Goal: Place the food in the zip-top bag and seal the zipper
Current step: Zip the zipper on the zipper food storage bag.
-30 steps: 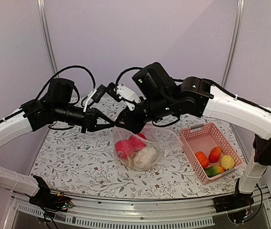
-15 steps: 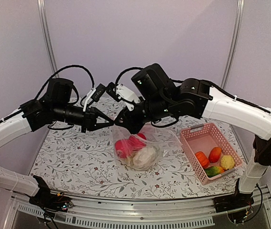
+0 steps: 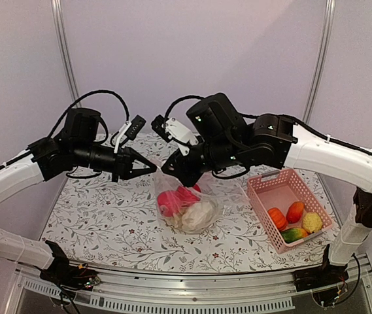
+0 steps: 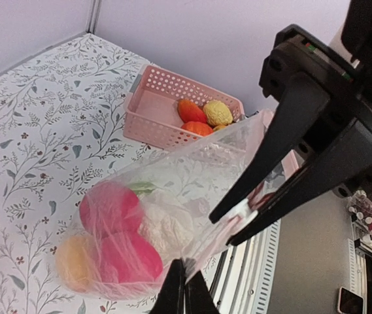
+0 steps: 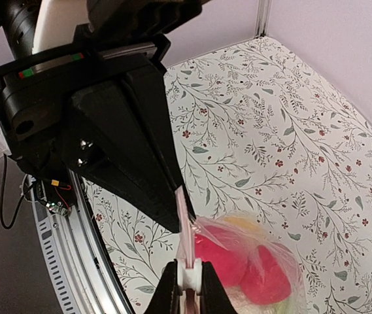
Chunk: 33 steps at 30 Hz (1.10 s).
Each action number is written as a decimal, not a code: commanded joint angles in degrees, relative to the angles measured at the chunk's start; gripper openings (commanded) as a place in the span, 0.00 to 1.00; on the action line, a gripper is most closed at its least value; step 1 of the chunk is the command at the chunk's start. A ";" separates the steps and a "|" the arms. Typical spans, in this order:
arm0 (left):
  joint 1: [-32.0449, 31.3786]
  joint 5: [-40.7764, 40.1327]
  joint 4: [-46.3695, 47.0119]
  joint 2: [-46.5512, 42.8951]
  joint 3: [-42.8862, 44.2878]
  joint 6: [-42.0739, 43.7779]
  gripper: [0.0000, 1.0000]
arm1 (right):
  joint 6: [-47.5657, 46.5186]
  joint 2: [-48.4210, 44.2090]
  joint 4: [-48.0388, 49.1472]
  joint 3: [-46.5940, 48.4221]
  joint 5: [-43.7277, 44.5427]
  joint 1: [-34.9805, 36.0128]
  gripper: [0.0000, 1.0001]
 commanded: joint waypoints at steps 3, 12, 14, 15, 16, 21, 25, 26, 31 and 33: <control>2.41 -0.86 0.72 -1.42 -0.56 -0.32 0.00 | 1.03 -3.78 -3.03 -1.79 1.62 0.35 0.00; 3.02 -3.66 0.71 -2.20 -0.83 -0.56 0.00 | 1.68 -5.14 -2.74 -3.61 2.20 0.35 0.00; 3.31 -4.35 0.73 -2.46 -0.83 -0.78 0.00 | 1.91 -5.43 -2.77 -4.09 2.33 0.32 0.00; 3.44 -4.63 0.75 -2.52 -0.90 -0.84 0.00 | 2.10 -5.72 -2.75 -4.37 2.34 0.33 0.00; 3.61 -4.90 0.66 -2.59 -0.92 -1.00 0.00 | 2.13 -5.85 -2.71 -4.66 2.40 0.37 0.00; 4.49 -5.83 0.98 -2.78 -1.17 -1.61 0.00 | 2.83 -6.83 -2.63 -5.86 2.70 0.33 0.00; 5.25 -6.66 1.12 -2.78 -1.27 -2.18 0.00 | 3.32 -7.62 -2.53 -6.90 3.03 0.34 0.00; 5.50 -6.88 1.20 -2.88 -1.34 -2.31 0.00 | 3.44 -7.92 -2.39 -7.19 3.16 0.37 0.00; 6.72 -7.84 1.40 -3.17 -1.52 -2.99 0.00 | 4.14 -8.95 -2.37 -8.79 3.69 0.36 0.00; 7.25 -8.26 1.54 -3.43 -1.66 -3.27 0.00 | 4.40 -9.57 -2.37 -9.55 3.97 0.35 0.00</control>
